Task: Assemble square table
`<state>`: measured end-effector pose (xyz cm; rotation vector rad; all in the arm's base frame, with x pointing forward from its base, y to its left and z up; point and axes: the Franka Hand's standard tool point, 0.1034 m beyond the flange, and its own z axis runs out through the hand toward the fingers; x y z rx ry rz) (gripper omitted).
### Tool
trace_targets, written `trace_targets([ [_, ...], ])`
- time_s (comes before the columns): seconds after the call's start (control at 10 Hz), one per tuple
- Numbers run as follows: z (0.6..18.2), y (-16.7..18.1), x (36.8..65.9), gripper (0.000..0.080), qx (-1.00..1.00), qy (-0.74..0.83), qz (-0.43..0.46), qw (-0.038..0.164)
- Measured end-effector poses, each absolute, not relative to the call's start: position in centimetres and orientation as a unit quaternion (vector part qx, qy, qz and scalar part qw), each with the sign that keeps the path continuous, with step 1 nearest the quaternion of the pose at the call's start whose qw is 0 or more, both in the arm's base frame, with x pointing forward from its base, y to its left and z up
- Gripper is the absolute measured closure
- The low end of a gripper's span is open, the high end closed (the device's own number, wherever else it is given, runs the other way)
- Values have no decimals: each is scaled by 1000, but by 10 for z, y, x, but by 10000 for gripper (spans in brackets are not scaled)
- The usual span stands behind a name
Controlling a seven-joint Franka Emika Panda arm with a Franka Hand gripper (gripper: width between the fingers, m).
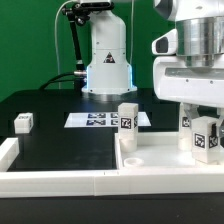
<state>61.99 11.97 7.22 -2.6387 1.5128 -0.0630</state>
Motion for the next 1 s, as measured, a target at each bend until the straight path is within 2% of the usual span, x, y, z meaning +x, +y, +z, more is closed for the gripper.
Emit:
trace_targets([
  [0.1, 72, 120, 620, 509, -850, 524, -18, 52],
  [0.2, 72, 120, 620, 429, -843, 535, -17, 52],
  [0.3, 72, 121, 620, 429, -844, 534, -17, 52],
  [0.4, 72, 121, 620, 291, -849, 525, -18, 52],
  [0.5, 72, 121, 619, 195, -858, 511, -18, 51],
  [0.6, 72, 122, 619, 195, -877, 479, -17, 47],
  [0.7, 73, 123, 619, 159, -900, 432, -19, 46],
  [1.0, 73, 121, 620, 150, -954, 295, -26, 43],
])
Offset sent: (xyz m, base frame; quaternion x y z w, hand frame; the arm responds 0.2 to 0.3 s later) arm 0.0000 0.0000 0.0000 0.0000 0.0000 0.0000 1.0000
